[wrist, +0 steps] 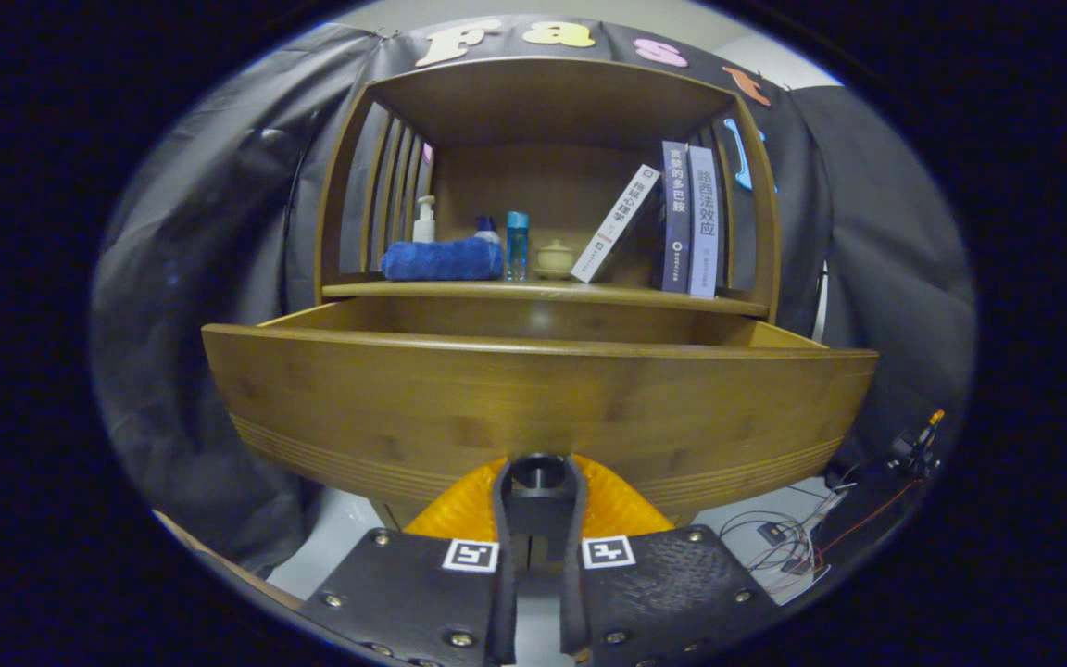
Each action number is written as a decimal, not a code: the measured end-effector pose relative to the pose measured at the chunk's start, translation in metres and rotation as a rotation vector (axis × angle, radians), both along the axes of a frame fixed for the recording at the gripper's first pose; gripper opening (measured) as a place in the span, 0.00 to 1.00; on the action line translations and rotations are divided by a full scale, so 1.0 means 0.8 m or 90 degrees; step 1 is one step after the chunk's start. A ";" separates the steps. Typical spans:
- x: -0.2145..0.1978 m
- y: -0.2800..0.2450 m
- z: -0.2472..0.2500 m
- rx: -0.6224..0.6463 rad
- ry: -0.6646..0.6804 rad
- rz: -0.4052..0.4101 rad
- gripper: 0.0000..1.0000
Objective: Pull open the drawer, take out the items inside it, and place them on the countertop above the cabinet.
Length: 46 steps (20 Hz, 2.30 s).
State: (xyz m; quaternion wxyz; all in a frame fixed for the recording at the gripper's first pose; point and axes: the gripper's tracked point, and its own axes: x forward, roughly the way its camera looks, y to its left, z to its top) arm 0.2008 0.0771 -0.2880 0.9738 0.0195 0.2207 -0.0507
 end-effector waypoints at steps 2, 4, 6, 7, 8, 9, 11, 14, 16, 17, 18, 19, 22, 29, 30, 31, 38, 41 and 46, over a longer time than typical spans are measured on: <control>-0.008 0.005 0.002 0.004 0.003 0.005 0.19; -0.010 0.006 0.001 0.008 0.010 0.010 0.19; -0.013 0.009 0.002 0.011 0.013 0.014 0.19; -0.013 0.009 0.003 0.004 0.013 0.017 0.19; -0.013 0.008 0.003 0.002 0.011 0.018 0.19; -0.014 0.009 0.003 -0.001 0.011 0.019 0.19; -0.013 0.008 0.004 -0.010 0.007 0.021 0.19; -0.013 0.008 0.003 -0.008 0.002 0.017 0.19; -0.013 0.009 0.004 -0.014 0.002 0.017 0.19; -0.017 0.011 0.008 -0.014 0.003 0.019 0.19; -0.014 0.011 0.004 -0.017 0.006 0.024 0.20; -0.010 0.011 0.001 -0.019 0.006 0.030 0.25; -0.020 0.012 0.010 -0.018 0.012 0.043 0.39; -0.027 0.009 0.129 -0.099 -0.132 0.077 0.56; -0.025 0.009 0.150 -0.101 -0.151 0.081 0.56; -0.021 0.009 0.167 -0.099 -0.164 0.086 0.56; 0.054 0.003 0.204 -0.079 -0.109 0.126 0.76; 0.086 0.014 0.159 -0.028 0.043 0.171 0.83; 0.140 0.008 0.102 0.006 0.210 0.172 0.89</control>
